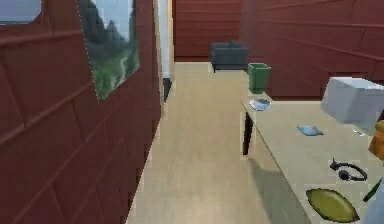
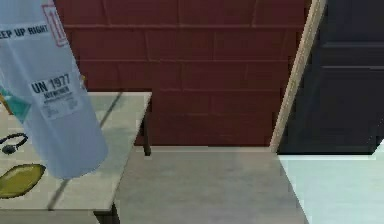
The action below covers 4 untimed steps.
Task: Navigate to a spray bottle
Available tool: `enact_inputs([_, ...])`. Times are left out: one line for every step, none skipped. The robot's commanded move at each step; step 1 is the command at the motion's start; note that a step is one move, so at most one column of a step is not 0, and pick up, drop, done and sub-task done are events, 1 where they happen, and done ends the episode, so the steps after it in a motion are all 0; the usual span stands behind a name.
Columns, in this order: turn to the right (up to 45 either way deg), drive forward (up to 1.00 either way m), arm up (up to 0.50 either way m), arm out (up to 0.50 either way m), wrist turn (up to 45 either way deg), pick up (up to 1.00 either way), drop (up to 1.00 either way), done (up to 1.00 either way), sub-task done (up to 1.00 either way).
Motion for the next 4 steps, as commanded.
enact_inputs([0.0,1.0,0.0,0.0,0.0,0.0,0.0,0.0,0.0])
enact_inputs([0.0,1.0,0.0,0.0,0.0,0.0,0.0,0.0,0.0])
enact_inputs([0.0,1.0,0.0,0.0,0.0,0.0,0.0,0.0,0.0])
enact_inputs([0.0,0.3,0.0,0.0,0.0,0.0,0.0,0.0,0.0])
